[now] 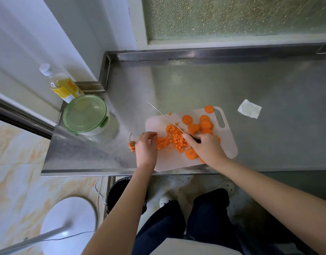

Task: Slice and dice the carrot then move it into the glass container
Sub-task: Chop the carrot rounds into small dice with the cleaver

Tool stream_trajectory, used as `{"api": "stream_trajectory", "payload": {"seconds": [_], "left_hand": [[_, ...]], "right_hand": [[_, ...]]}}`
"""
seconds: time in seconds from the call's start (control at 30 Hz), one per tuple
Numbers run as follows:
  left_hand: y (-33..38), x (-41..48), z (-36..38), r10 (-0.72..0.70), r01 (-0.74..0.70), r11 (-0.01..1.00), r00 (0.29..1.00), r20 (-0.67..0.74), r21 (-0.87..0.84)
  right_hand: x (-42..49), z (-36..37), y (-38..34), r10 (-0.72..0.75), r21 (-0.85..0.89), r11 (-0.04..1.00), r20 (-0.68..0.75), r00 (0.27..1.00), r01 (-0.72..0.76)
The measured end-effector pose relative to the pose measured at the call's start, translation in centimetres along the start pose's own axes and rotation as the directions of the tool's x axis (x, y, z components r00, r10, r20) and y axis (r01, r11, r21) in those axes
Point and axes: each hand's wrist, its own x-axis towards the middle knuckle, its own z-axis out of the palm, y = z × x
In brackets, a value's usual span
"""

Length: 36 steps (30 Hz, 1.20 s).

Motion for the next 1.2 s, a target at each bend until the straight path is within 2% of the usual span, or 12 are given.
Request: {"api": "stream_trajectory", "payload": {"seconds": [0.13, 0.37, 0.5, 0.6, 0.77, 1.0, 1.2], "left_hand": [[-0.9, 0.0, 1.1, 0.082, -0.094, 0.987, 0.992, 0.093, 0.131], [-0.9, -0.7, 1.3, 0.148, -0.195, 0.967, 0.954, 0.261, 0.164], [-0.7, -0.7, 1.3, 0.171, -0.221, 0.96, 0.948, 0.267, 0.17], [-0.7, -0.8, 1.3, 0.144, -0.187, 0.965, 0.963, 0.228, 0.182], [-1.2, -1.1, 1.3, 0.15, -0.177, 0.968, 0.977, 0.154, 0.179], [-1.2, -1.4, 1.2, 0.167, -0.182, 0.97, 0.981, 0.102, 0.159], [-1.3, -1.6, 1.7, 0.166, -0.173, 0.974, 0.984, 0.064, 0.149]], "right_hand": [[0.1, 0.2, -0.1, 0.023, 0.083, 0.996, 0.007, 1.0, -0.024], [-0.3, 0.6, -0.4, 0.052, 0.166, 0.985, 0.02, 0.998, -0.055], [-0.5, 0.7, -0.8, 0.075, 0.198, 0.976, 0.076, 0.994, -0.089], [-0.5, 0.9, -1.3, 0.111, 0.218, 0.967, 0.113, 0.987, -0.134], [-0.2, 1.5, -2.1, 0.145, 0.118, 0.979, 0.175, 0.974, -0.167], [0.3, 2.0, -3.3, 0.172, -0.199, 0.971, 0.185, 0.968, -0.135], [-0.1, 2.4, -4.0, 0.161, -0.182, 0.977, 0.301, 0.94, -0.109]]}}
